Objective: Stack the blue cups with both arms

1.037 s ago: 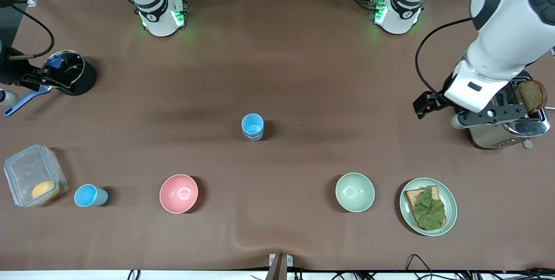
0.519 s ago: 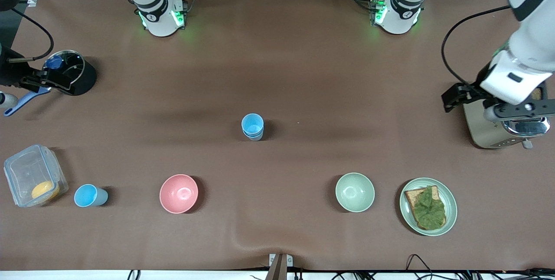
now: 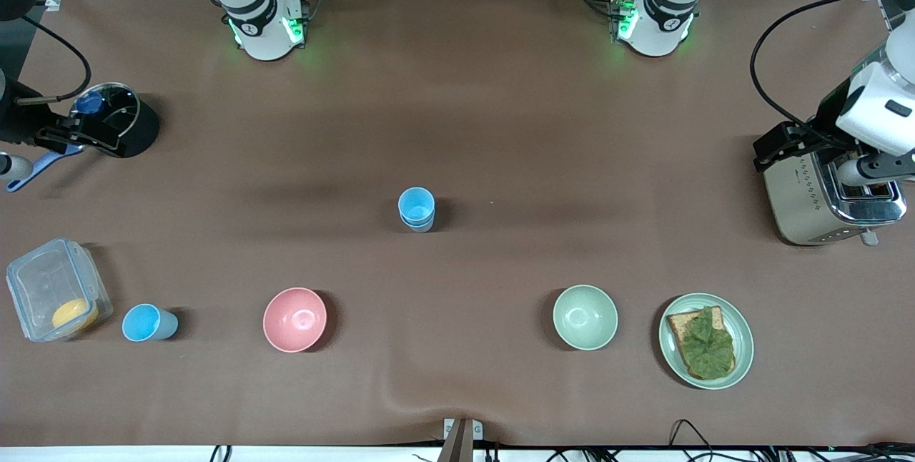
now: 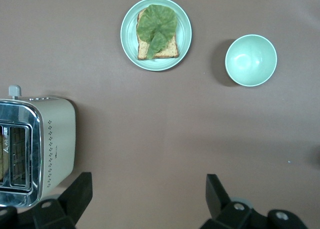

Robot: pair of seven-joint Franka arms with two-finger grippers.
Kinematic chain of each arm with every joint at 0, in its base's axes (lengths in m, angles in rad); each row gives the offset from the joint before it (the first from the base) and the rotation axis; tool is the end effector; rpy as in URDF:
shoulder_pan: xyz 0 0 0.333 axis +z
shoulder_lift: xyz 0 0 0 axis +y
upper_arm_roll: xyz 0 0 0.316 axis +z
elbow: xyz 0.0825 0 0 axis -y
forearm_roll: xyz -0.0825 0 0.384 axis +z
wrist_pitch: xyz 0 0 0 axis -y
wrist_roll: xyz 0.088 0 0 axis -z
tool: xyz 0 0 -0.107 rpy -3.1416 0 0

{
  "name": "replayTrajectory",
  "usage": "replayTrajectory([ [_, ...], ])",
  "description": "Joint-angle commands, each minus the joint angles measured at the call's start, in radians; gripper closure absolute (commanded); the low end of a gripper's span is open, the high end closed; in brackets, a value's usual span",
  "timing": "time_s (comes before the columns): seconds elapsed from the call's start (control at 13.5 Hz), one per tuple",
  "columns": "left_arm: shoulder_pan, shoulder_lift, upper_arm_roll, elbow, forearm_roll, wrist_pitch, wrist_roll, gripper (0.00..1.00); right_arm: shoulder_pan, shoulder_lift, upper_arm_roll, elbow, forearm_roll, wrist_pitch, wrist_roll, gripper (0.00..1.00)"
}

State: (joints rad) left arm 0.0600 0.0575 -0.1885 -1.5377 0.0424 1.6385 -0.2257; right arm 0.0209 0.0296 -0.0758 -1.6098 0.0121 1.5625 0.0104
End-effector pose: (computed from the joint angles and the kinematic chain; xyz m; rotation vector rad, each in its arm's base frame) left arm 0.5749 -0.0667 0.6144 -3.1138 -0.1493 -0.0767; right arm 0.5593 -0.0288 0.5890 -3.1261 0.1028 0.1198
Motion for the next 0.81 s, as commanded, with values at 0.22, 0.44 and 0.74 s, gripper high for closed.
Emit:
replayTrajectory([
  [0.22,-0.023,-0.027,0.012,0.014,-0.024,-0.039,0.088,0.00,-0.015,0.001,0.014,0.010,-0.015,-0.002,0.003,0.00],
  [0.44,-0.089,-0.024,0.087,0.019,-0.025,-0.049,0.089,0.00,-0.015,0.001,0.016,0.008,-0.014,-0.004,0.003,0.00],
  [0.74,-0.095,-0.024,0.095,0.021,-0.027,-0.051,0.089,0.00,-0.018,0.001,0.014,0.008,-0.012,-0.005,0.002,0.00],
])
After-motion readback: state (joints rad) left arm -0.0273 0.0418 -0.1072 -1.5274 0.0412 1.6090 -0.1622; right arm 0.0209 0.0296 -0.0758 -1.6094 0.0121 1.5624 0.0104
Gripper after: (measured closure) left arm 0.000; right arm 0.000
